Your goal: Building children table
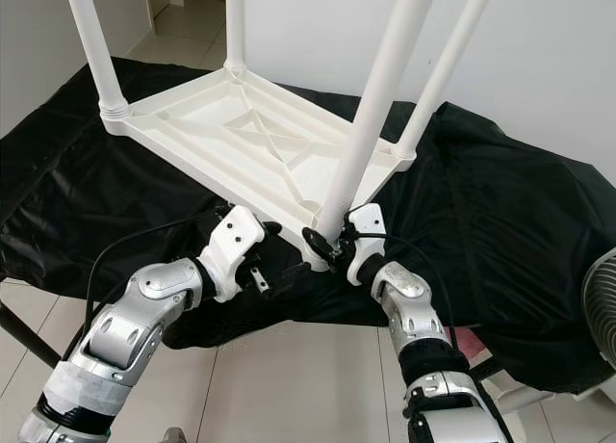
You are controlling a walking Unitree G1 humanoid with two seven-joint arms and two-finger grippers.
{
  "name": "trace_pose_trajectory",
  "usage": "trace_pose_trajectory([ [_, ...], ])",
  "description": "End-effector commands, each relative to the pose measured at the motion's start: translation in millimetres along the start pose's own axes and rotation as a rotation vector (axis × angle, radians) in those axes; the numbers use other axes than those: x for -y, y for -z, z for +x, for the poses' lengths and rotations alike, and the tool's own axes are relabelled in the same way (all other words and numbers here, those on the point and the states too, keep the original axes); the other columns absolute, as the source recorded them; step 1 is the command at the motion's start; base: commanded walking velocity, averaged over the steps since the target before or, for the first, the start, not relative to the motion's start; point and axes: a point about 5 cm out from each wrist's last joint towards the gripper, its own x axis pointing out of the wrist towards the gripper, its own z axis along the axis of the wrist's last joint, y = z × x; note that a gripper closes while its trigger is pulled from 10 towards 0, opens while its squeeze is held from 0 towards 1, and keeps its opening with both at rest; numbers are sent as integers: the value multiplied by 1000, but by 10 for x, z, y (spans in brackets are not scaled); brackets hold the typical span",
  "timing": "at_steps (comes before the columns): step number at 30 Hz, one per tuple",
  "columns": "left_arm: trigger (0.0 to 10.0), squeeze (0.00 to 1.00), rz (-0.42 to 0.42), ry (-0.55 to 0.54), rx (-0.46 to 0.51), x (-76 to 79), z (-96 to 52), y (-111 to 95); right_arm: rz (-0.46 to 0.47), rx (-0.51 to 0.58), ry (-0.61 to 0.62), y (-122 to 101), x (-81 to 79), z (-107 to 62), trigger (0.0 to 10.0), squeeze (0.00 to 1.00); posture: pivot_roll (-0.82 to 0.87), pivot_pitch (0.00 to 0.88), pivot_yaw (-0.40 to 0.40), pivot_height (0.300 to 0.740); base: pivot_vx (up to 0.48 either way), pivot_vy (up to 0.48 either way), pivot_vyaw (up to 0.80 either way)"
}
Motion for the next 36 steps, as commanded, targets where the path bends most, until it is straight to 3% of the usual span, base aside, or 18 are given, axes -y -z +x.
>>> trace_pose_trajectory([
  [1,10000,0,-9,-25,-13,14,16,27,-18,-11,96,15,54,-45,10000,0,51,37,-104,740,0,0,0],
  [9,10000,0,-11,-25,-14,11,18,30,-16,3,195,4,-10,-73,10000,0,43,40,-103,740,0,0,0],
  [13,10000,0,-10,-23,-11,11,30,22,29,25,347,-13,-51,-82,10000,0,35,44,-102,740,0,0,0],
  [15,10000,0,-10,-23,-11,11,30,22,29,25,347,-13,-51,-82,10000,0,35,44,-102,740,0,0,0],
  [16,10000,0,-13,-19,-9,32,42,24,59,18,526,13,-64,-97,10000,0,35,44,-102,740,0,0,0],
  [18,10000,0,-14,-17,-8,39,45,24,66,11,587,27,-72,-106,10000,0,35,44,-102,740,0,0,0],
  [25,10000,0,-15,-13,-8,46,46,23,87,13,685,33,-195,-78,10000,0,32,47,-99,740,0,0,0],
  [29,10000,0,-16,-11,-9,53,41,25,88,41,638,-31,-329,-6,10000,0,37,49,-99,740,0,0,0],
  [36,10000,0,-14,-9,-11,45,39,25,92,37,668,-43,-342,-21,10000,0,40,45,-96,740,0,0,0],
])
